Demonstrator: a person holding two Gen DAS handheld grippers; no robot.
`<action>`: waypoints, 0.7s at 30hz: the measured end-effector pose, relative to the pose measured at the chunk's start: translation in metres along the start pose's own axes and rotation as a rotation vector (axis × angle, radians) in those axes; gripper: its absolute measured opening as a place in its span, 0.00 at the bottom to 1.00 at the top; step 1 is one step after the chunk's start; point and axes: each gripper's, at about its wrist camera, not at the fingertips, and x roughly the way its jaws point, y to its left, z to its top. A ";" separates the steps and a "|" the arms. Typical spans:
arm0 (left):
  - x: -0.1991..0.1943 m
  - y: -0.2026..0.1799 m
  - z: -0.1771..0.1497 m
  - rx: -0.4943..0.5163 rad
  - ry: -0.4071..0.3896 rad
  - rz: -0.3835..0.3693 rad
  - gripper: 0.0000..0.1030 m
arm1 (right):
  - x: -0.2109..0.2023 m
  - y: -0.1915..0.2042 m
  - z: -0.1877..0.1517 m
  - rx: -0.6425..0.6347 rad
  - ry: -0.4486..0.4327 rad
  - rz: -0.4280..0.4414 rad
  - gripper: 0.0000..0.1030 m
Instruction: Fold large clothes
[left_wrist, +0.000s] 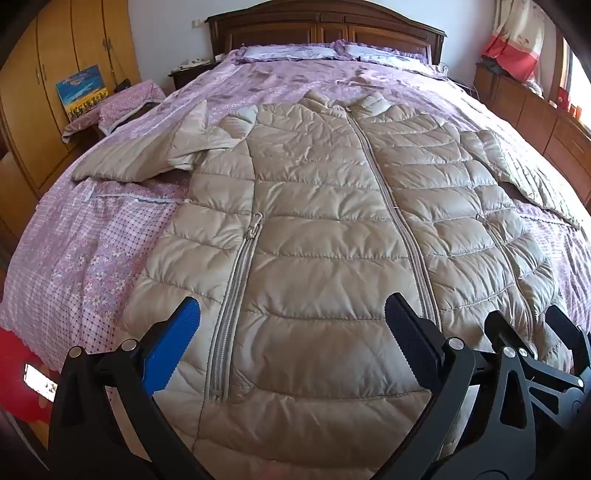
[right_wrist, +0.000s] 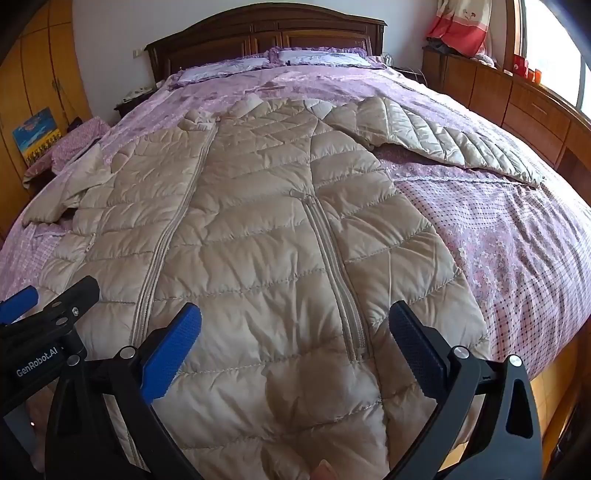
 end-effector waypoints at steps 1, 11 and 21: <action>0.000 0.000 0.000 0.000 0.000 0.000 0.97 | 0.000 0.000 0.000 0.000 -0.001 0.000 0.95; 0.000 0.000 0.000 0.000 0.003 0.000 0.97 | 0.000 0.000 -0.001 0.000 0.001 0.000 0.95; 0.000 0.000 0.000 0.000 0.004 0.000 0.97 | 0.001 -0.001 -0.001 0.000 0.004 0.000 0.95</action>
